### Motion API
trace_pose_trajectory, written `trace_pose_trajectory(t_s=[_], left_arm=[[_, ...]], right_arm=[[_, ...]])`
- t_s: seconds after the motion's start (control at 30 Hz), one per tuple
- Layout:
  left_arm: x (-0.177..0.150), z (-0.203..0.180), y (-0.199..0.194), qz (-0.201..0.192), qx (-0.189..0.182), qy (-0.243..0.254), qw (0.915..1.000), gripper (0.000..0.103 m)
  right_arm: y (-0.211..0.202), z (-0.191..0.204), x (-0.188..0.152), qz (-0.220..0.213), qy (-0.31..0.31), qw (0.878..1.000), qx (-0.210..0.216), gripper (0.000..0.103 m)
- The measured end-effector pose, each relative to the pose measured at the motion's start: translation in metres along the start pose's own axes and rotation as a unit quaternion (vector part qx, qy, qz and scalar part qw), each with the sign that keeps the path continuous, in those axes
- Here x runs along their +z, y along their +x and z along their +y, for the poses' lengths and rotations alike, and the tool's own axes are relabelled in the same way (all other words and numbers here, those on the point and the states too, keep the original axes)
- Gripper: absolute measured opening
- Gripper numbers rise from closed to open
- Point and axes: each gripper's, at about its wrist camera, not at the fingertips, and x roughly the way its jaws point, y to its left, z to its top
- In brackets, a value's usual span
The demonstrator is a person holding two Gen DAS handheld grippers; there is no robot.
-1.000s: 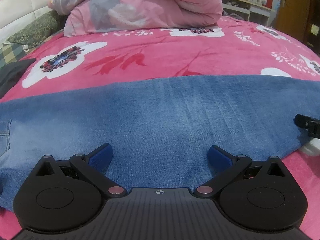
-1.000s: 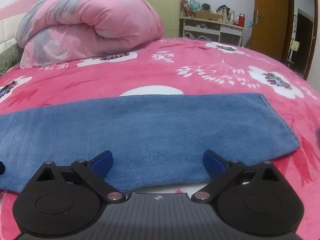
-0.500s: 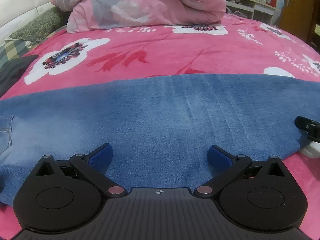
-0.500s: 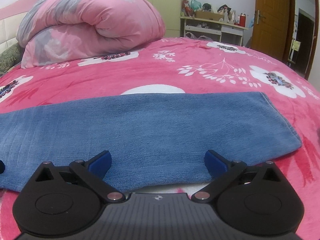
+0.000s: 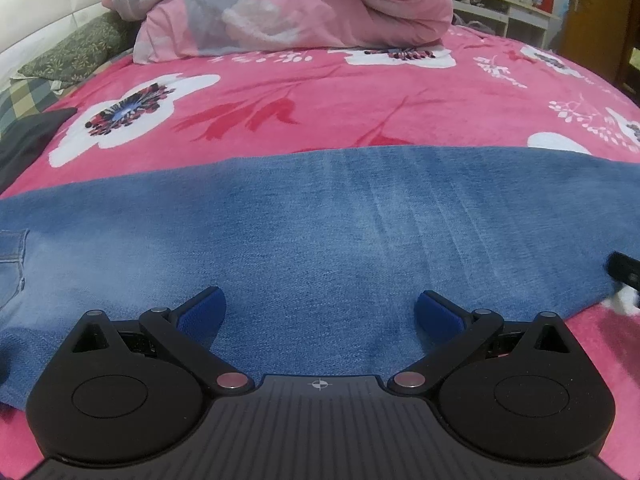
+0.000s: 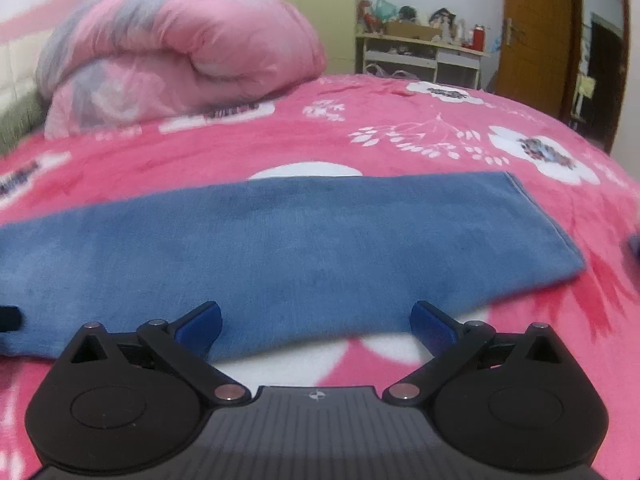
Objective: Fold clothes
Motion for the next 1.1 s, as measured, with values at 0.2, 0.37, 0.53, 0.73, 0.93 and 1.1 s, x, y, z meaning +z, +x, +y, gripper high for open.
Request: trace_pose_trajectory(t_s=[0.2,0.37,0.53,0.73,0.93,1.1], left_arm=[[0.000,0.001,0.001,-0.001,-0.006,0.003,1.0000,0.103],[0.000,0.001,0.000,-0.001,-0.006,0.004,1.0000,0.103],[-0.002,0.002,0.000,-0.007,-0.007,0.005,0.9999,0.103],[-0.002,0.002,0.000,-0.010,-0.010,0.007,0.9999,0.103],[-0.002,0.003,0.001,-0.012,-0.014,0.009,0.9998,0.103],[-0.003,0.004,0.001,-0.015,-0.018,0.011,0.9997,0.103]], right_arm=[[-0.055,-0.060,-0.023,-0.076,0.161,0.983,0.039,0.102],[-0.052,-0.132,-0.030,-0.076,0.314,0.946,0.025,0.084],[-0.015,-0.190,-0.030,-0.063,0.440,0.894,0.059,0.066],[0.026,-0.216,-0.007,-0.058,0.487,0.868,0.080,0.066],[0.054,-0.213,0.011,-0.070,0.471,0.877,0.069,0.068],[0.061,-0.209,0.012,-0.078,0.451,0.887,0.062,0.025]])
